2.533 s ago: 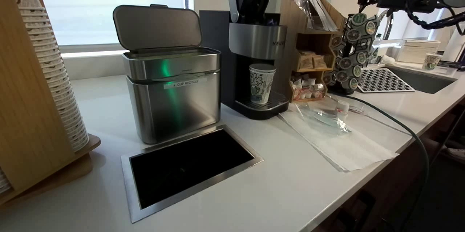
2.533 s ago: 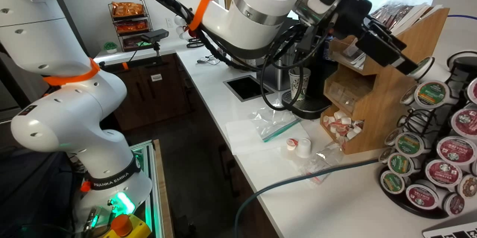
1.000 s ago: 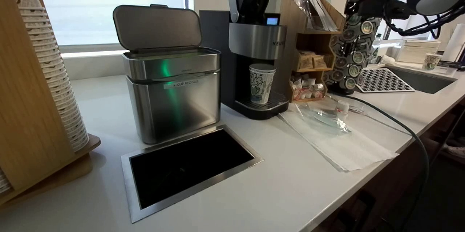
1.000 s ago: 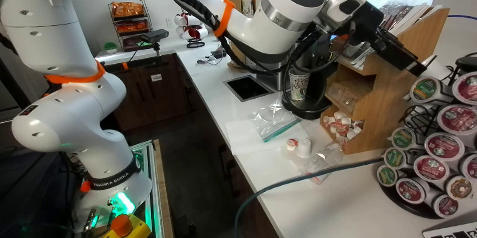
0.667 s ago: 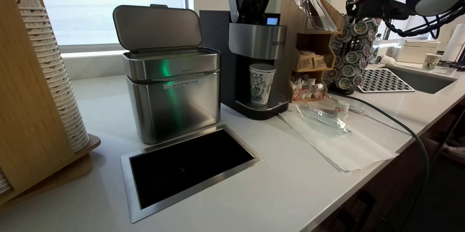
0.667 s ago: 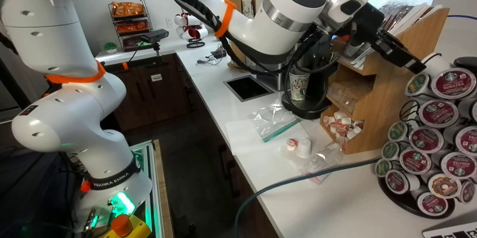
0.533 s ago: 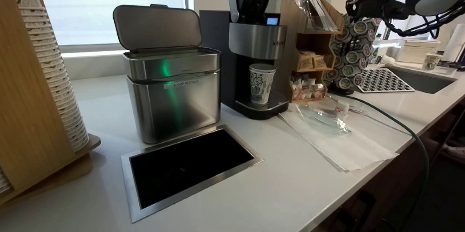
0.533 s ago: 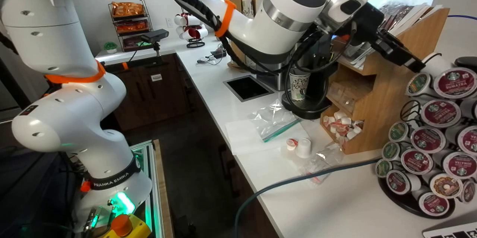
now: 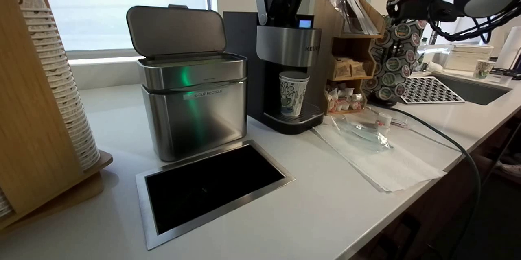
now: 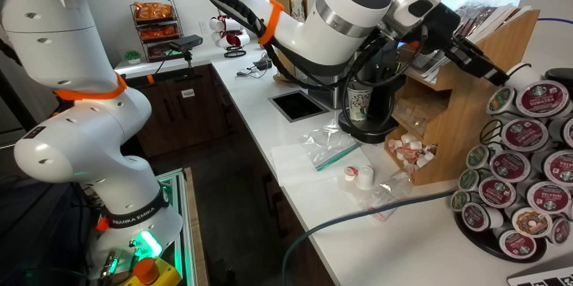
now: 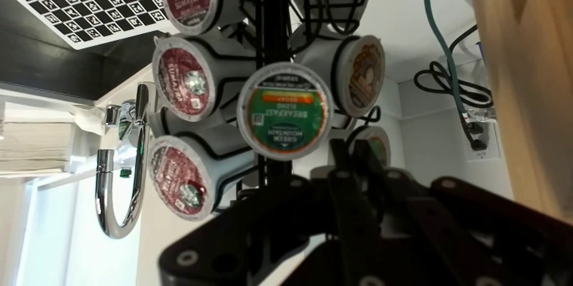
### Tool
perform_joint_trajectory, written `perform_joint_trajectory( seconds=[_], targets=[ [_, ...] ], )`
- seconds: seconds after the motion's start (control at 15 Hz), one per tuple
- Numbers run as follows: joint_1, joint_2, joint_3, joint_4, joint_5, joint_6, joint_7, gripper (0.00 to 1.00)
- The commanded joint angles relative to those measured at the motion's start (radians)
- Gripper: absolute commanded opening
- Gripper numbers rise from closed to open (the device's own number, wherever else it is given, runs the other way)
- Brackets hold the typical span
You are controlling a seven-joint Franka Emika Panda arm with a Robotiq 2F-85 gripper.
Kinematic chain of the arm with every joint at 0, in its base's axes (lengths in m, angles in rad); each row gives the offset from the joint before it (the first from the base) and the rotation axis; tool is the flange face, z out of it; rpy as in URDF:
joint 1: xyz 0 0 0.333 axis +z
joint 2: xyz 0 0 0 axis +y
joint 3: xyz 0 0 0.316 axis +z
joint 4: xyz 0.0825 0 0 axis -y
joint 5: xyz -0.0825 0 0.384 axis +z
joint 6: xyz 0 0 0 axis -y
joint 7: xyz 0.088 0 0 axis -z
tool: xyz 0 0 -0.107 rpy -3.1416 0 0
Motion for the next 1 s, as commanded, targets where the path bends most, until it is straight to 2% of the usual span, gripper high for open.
perform_joint_trajectory(
  seconds=[0.0, 0.53, 0.93],
  targets=[
    [-0.010, -0.010, 0.001, -0.030, 0.017, 0.067, -0.034, 0.00],
    [-0.049, -0.023, -0.005, -0.091, 0.064, 0.226, -0.106, 0.00],
    [-0.074, -0.074, -0.007, -0.139, 0.114, 0.275, -0.099, 0.00]
  ],
)
